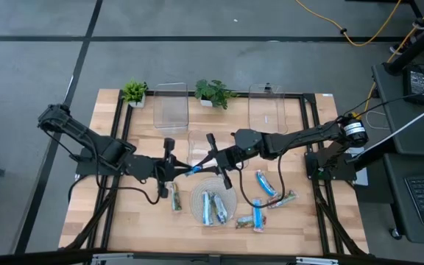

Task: Pick and place Granola Bars by type
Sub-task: Put the blue granola bar into the top right transparent bin

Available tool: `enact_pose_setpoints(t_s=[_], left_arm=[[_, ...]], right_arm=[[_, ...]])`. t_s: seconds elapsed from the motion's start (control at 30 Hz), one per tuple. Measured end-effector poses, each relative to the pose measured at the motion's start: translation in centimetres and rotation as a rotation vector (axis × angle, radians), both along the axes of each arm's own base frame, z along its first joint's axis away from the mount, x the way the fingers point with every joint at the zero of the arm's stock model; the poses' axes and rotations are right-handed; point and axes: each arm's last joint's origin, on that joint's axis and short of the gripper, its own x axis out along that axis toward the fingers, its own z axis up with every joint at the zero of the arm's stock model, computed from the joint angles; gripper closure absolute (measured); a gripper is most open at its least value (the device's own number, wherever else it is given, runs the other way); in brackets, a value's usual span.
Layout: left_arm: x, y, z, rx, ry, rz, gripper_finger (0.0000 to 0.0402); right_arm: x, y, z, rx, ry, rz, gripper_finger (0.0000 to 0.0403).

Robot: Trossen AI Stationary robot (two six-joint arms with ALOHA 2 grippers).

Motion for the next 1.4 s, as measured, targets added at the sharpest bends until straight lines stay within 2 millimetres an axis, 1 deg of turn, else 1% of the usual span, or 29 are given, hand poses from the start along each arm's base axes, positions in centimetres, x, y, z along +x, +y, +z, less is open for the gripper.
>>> enact_pose_setpoints(t_s=[0.1,0.2,0.27,0.37,0.43,0.53,0.73,0.9,1.03,1.13,1.23,1.4], left_arm=[[-0.5,-0.3,0.6,0.025,0.022,0.009,0.0344],[-1.3,-0.4,1.4,0.047,0.051,0.064,0.0327],[-1.6,-0.4,1.5,0.021,0.058,0.098,0.0319],[-1.9,-0.5,1.1,-0.053,0.093,0.12,0.0312],[-2.0,-0.7,0.3,-0.111,0.118,0.131,0.0311],[-2.1,-0.7,-1.9,-0.139,0.172,0.166,0.0314],[-2.7,-0.3,-6.5,-0.185,0.24,0.269,0.032],[-2.9,-0.1,-9.5,-0.22,0.237,0.303,0.0317],[-2.8,-0.1,-11.1,-0.257,0.18,0.3,0.032],[-2.7,-0.2,-11.7,-0.293,0.133,0.291,0.0322],[-2.6,-0.3,-12.0,-0.313,0.102,0.273,0.0321],[-2.5,-0.4,-12.3,-0.353,0.057,0.254,0.0318]], right_arm=[[0.0,0.0,-0.2,-0.006,0.014,0.0,0.0349],[-0.1,0.0,-0.3,-0.009,0.033,-0.001,0.0349],[-0.1,0.0,-0.4,-0.011,0.048,-0.001,0.0349],[-0.7,-0.1,-0.2,-0.016,0.091,-0.001,0.0348],[-1.4,-0.2,0.3,-0.022,0.128,-0.014,0.0348],[-2.9,-0.5,1.3,-0.032,0.179,-0.073,0.0348],[-7.2,-1.4,4.4,0.015,0.257,-0.215,0.0348],[-10.8,-2.8,6.1,0.051,0.325,-0.4,0.0348],[-13.2,-4.4,7.0,0.086,0.353,-0.571,0.0348],[-14.5,-5.6,7.1,0.11,0.392,-0.642,0.0348],[-15.2,-7.1,7.1,0.127,0.42,-0.71,0.0348],[-15.7,-10.3,7.0,0.16,0.417,-0.847,0.0348]])
